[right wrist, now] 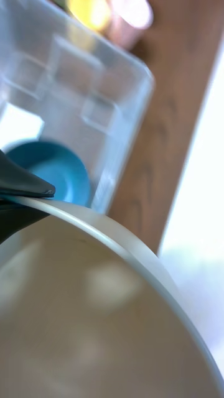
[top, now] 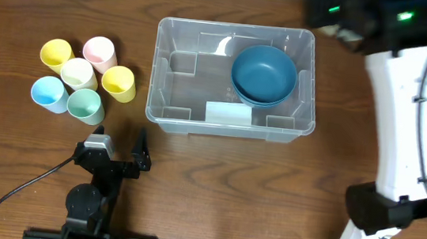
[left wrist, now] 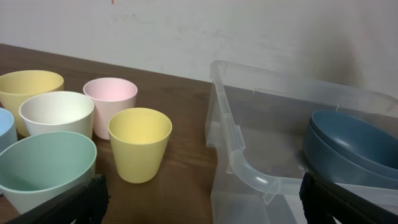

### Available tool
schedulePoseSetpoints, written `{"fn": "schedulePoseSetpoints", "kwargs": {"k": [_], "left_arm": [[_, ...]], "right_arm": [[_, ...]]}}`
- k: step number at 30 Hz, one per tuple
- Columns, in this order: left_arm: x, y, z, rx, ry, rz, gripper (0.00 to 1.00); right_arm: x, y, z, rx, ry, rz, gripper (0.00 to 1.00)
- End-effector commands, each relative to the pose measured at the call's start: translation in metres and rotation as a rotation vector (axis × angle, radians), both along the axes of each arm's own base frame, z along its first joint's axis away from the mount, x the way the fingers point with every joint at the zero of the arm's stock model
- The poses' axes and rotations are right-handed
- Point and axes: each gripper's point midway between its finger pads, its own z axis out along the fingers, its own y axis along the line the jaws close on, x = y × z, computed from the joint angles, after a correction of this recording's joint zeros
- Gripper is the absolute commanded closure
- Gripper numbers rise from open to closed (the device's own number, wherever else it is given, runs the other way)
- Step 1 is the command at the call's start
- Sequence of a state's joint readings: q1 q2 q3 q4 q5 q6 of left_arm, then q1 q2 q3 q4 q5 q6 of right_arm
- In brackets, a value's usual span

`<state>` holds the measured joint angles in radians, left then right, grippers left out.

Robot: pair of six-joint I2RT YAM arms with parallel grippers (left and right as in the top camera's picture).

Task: Pack container
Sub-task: 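Carry the cream bowl and stack it onto the teal bowls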

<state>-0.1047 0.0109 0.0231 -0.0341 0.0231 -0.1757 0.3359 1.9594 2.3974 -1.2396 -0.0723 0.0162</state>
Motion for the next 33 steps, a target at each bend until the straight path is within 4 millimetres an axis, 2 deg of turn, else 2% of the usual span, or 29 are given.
{"fn": "schedulePoseSetpoints", "kwargs": {"k": [1,4,8,15,22,29,30,31,32,33], "left_arm": [[-0.001,0.004,-0.017,0.025,0.050,0.019,0.02],[-0.001,0.004,-0.017,0.024,0.050,0.019,0.02],[-0.001,0.004,-0.017,0.025,0.050,0.019,0.02],[-0.001,0.004,-0.017,0.025,0.050,0.019,0.02],[-0.001,0.004,-0.017,0.025,0.050,0.019,0.02],[-0.001,0.004,-0.017,0.025,0.050,0.019,0.02],[-0.001,0.004,-0.017,0.024,0.050,0.019,0.02],[-0.001,0.004,-0.017,0.025,0.050,0.019,0.02],[-0.001,0.004,-0.017,0.024,0.050,0.019,0.02],[-0.001,0.004,-0.017,0.025,0.050,0.019,0.02]], "right_arm": [[-0.007,0.029,-0.053,-0.089,0.123,0.066,0.99],[-0.018,0.045,-0.087,-0.160,0.200,0.076,0.99],[-0.025,0.054,-0.128,-0.208,0.289,0.081,0.99],[-0.027,0.055,-0.178,-0.239,0.363,0.085,0.99],[-0.023,0.058,-0.202,-0.235,0.360,0.092,0.92],[-0.021,0.061,-0.205,-0.231,0.350,0.101,0.92],[-0.021,0.061,-0.205,-0.231,0.349,0.101,0.90],[-0.021,0.061,-0.205,-0.230,0.350,0.102,0.82],[-0.021,0.062,-0.205,-0.226,0.352,0.106,0.65],[-0.023,0.065,-0.205,-0.220,0.354,0.126,0.42]]}}
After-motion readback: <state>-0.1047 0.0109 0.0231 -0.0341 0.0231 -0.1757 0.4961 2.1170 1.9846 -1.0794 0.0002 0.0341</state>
